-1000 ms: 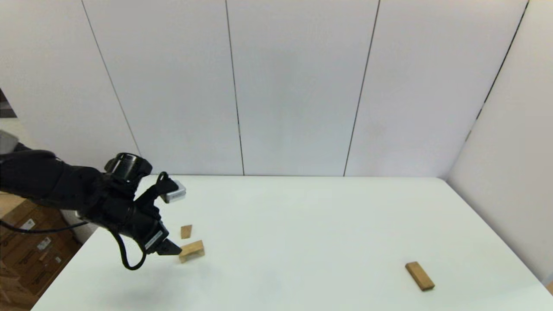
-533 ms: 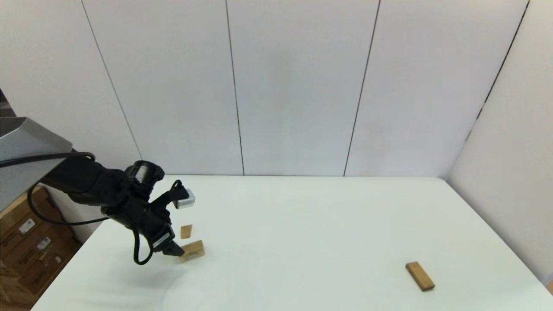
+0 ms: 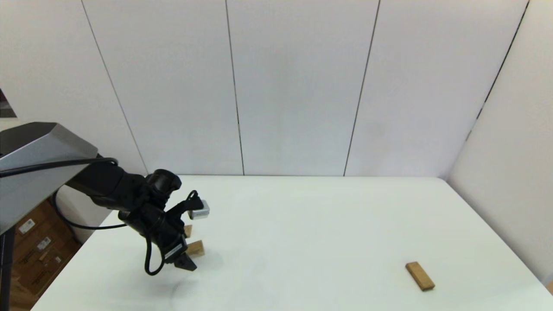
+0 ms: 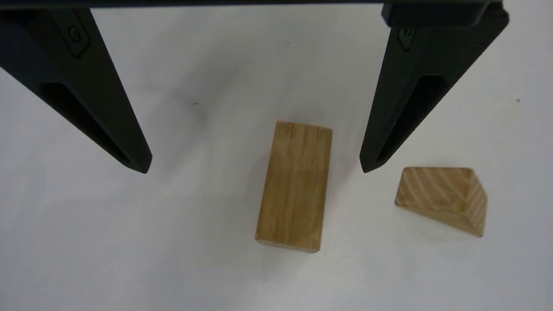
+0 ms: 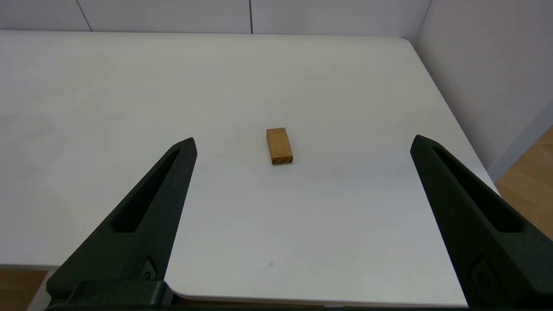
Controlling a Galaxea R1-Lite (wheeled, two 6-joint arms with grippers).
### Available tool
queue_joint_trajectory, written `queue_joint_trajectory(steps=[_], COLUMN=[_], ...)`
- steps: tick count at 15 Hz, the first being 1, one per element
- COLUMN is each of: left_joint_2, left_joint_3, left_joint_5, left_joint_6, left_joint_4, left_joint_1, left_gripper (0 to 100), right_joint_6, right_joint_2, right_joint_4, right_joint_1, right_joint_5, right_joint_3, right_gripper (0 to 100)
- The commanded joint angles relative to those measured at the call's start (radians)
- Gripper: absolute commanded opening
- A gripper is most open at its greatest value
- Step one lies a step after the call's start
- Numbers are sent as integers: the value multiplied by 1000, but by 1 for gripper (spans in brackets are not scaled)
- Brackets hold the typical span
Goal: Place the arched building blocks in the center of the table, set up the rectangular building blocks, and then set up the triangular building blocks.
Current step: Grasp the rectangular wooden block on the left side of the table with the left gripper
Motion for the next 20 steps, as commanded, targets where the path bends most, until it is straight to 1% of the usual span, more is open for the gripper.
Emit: queue_joint_trajectory(steps=[1, 12, 13, 20], left_joint_2=[26, 76, 76, 79], left_joint_3=[-21, -35, -33, -33], left_joint_5=[-3, -3, -3, -3], left_joint_6=[7, 11, 11, 26], left_joint_4=[2, 3, 2, 2], left_joint_1=[-7, -2, -2, -1], left_gripper=[100, 100, 0, 0], right_joint_6=[0, -2, 0, 0], right_joint_2=[0, 0, 0, 0], right_joint_4=[2, 1, 1, 1], right_joint_1=[0, 0, 0, 0], right_joint_5=[0, 0, 0, 0], right_joint_3=[0, 0, 0, 0], right_gripper=[100, 100, 100, 100])
